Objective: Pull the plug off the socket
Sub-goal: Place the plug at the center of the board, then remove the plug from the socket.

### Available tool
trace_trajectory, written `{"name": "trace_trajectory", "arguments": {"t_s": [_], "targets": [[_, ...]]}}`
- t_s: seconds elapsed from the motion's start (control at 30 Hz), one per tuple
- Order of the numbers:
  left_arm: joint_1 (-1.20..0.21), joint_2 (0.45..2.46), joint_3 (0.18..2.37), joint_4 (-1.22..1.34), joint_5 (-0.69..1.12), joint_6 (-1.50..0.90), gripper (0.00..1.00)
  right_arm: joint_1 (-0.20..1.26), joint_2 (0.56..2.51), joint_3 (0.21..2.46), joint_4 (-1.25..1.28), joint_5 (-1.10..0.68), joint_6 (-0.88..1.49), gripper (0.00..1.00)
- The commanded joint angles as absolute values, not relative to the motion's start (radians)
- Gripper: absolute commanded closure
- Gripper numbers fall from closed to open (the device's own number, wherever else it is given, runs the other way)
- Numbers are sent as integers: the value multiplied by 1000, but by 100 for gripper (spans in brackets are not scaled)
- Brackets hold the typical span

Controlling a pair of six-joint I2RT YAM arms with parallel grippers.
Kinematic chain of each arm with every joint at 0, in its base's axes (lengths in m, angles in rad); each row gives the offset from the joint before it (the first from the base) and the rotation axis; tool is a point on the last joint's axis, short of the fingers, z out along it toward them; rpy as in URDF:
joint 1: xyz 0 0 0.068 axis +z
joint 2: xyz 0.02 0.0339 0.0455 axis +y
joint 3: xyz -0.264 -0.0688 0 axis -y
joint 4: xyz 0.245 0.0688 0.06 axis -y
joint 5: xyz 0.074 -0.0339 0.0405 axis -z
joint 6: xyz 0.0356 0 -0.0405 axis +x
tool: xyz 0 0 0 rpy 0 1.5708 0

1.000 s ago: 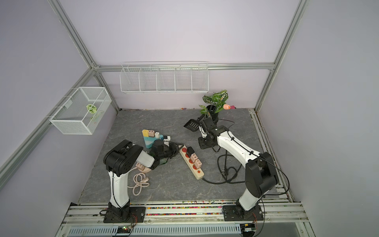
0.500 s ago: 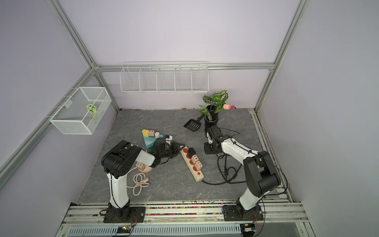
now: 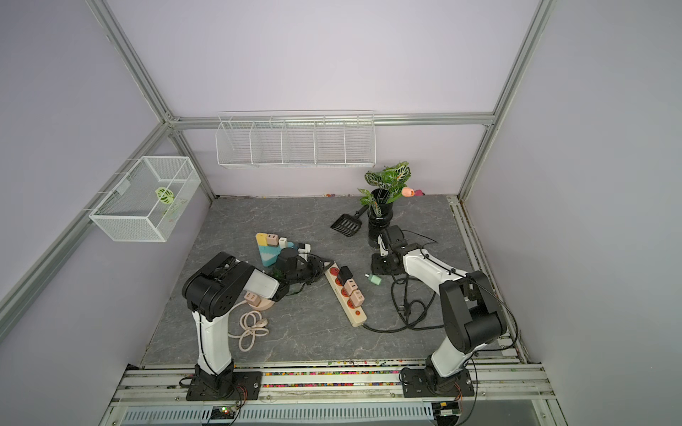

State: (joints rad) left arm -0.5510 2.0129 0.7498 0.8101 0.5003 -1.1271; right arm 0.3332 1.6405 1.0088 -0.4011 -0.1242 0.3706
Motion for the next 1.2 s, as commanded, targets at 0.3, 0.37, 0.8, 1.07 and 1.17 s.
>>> {"name": "trace_trajectory", "arguments": {"t_s": [0.3, 0.37, 0.8, 1.07, 1.17], "targets": [[-571, 1994, 733, 785, 492, -956, 100, 409, 1483, 1042, -459, -208, 265, 48], [-570, 1993, 735, 787, 493, -954, 100, 443, 1476, 1051, -453, -241, 244, 46], [-577, 1992, 740, 779, 487, -949, 100, 587, 1667, 1195, -538, -248, 218, 39], [-579, 1980, 733, 770, 479, -939, 100, 609, 1771, 1240, -561, -259, 214, 39], [-580, 1976, 734, 770, 477, -937, 100, 611, 1788, 1247, -566, -271, 215, 43]]}}
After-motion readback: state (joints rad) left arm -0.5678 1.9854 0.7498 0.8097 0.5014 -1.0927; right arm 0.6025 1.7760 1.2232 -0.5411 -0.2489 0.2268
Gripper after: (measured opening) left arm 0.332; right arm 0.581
